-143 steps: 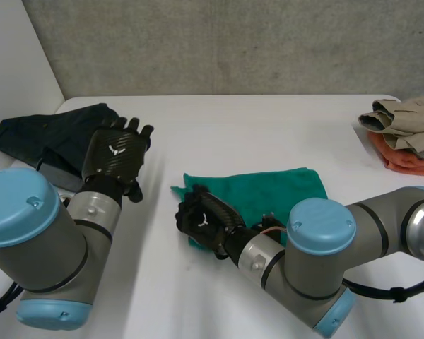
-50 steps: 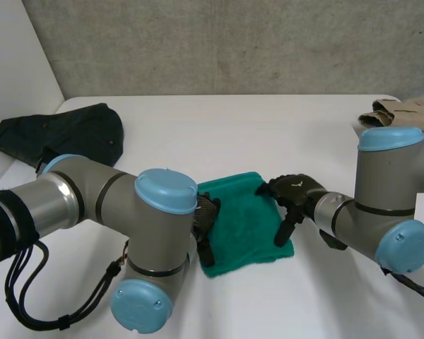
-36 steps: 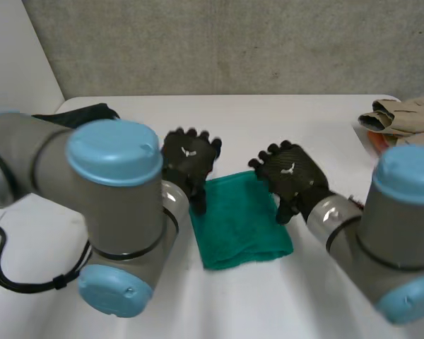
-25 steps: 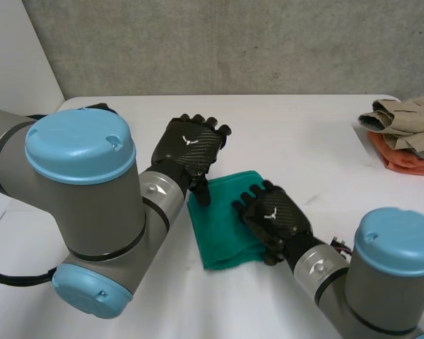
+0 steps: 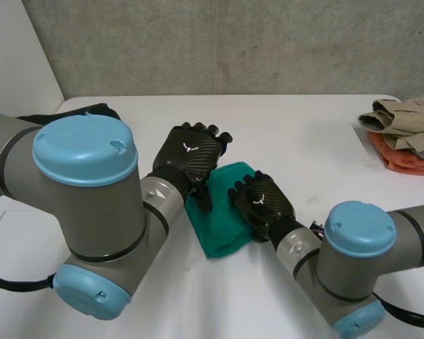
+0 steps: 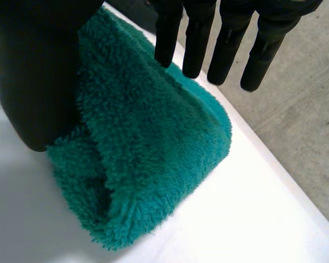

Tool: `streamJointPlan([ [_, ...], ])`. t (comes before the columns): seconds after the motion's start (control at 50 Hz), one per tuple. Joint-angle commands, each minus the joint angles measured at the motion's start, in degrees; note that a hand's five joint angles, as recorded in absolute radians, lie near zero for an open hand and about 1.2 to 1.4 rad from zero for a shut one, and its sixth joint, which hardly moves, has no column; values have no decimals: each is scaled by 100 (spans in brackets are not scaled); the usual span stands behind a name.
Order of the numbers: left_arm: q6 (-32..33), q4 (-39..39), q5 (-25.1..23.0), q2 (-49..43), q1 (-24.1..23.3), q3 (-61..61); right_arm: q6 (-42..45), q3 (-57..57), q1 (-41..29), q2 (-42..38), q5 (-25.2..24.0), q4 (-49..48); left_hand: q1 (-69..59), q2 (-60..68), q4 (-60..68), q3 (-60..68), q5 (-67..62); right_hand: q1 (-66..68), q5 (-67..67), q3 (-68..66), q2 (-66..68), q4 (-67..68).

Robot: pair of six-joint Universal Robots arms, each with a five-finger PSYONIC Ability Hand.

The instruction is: Fold the laundry.

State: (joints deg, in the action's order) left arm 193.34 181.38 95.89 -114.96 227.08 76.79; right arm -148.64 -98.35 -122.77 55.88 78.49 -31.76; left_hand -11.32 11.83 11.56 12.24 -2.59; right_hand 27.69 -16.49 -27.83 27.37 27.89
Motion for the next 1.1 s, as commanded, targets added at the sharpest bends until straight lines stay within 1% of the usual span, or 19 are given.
streamJointPlan([
  [0.02,2,3,-9,44,3,29,-15,685,7,-455,17,91,43,-95,-67,-135,170,2722,-2842,-2708,2754,2703],
  [0.06,2,3,-9,44,-6,29,-42,843,16,-525,-27,100,43,-95,-67,-135,170,5218,-5338,-5204,5250,5198],
  [0.16,11,3,-18,96,-6,11,-252,1247,200,-438,-168,56,60,-111,-84,-152,187,5231,-5351,-5217,5263,5211],
  [0.24,11,12,-18,289,12,-50,-630,1748,533,-34,-229,82,60,-111,-84,-152,187,5231,-5351,-5217,5263,5211],
  [0.36,46,222,-88,492,12,-164,-1315,2539,1254,459,-475,-102,43,-95,-67,-136,170,5231,-5351,-5217,5263,5211],
  [0.42,46,267,-123,518,3,-226,-1816,2969,1746,485,-625,-260,26,-78,-50,-119,153,5231,-5351,-5217,5263,5211],
  [0.5,46,267,-211,527,-15,-279,-2344,3549,2476,371,-642,-489,9,-61,-34,-102,136,5231,-5351,-5217,5263,5211],
  [0.52,46,275,-229,527,-15,-279,-2414,3638,2634,328,-642,-533,9,-61,-34,-102,136,5231,-5351,-5217,5263,5211],
  [0.54,38,275,-237,527,-23,-279,-2537,3856,2966,171,-660,-620,9,-61,-34,-102,136,5231,-5351,-5217,5263,5211],
  [0.58,37,275,-255,527,-32,-279,-2617,4077,3258,-41,-678,-709,9,-61,-34,-102,136,5231,-5351,-5217,5263,5211],
  [0.6,37,275,-264,527,-32,-270,-2643,4313,3485,-286,-678,-796,9,-61,-34,-102,136,5231,-5351,-5217,5263,5211],
  [0.7,37,267,-281,501,-59,-226,-2652,4868,4128,-1043,-809,-885,9,-61,-34,-102,136,5231,-5351,-5217,5263,5211],
  [0.76,37,267,-273,474,-111,-209,-2661,4974,4584,-1481,-1019,-894,9,-61,-34,-102,136,5231,-5351,-5217,5263,5211],
  [0.82,37,275,-281,457,-164,-182,-2661,4983,4849,-1781,-1266,-902,9,-61,-34,-102,136,5231,-5351,-5217,5263,5211],
  [0.84,37,275,-281,448,-182,-182,-2661,4983,4998,-2008,-1467,-902,9,-61,-34,-102,136,5231,-5351,-5217,5263,5211],
  [0.88,20,275,-281,439,-199,-174,-2661,4957,5122,-2255,-1722,-894,9,-61,-34,-102,136,5231,-5351,-5217,5263,5211],
  [0.9,20,275,-281,439,-199,-165,-2661,4913,5218,-2466,-1985,-850,9,-61,-34,-102,136,5231,-5351,-5217,5263,5211],
  [0.98,11,275,-281,448,-217,-139,-2643,4677,5421,-2740,-2364,-841,9,-61,-34,-102,136,5231,-5351,-5217,5263,5211],
  [1.1,20,275,-299,448,-357,-59,-2529,4307,5553,-2661,-2400,-911,26,-78,-50,-118,153,5231,-5351,-5217,5263,5211],
])
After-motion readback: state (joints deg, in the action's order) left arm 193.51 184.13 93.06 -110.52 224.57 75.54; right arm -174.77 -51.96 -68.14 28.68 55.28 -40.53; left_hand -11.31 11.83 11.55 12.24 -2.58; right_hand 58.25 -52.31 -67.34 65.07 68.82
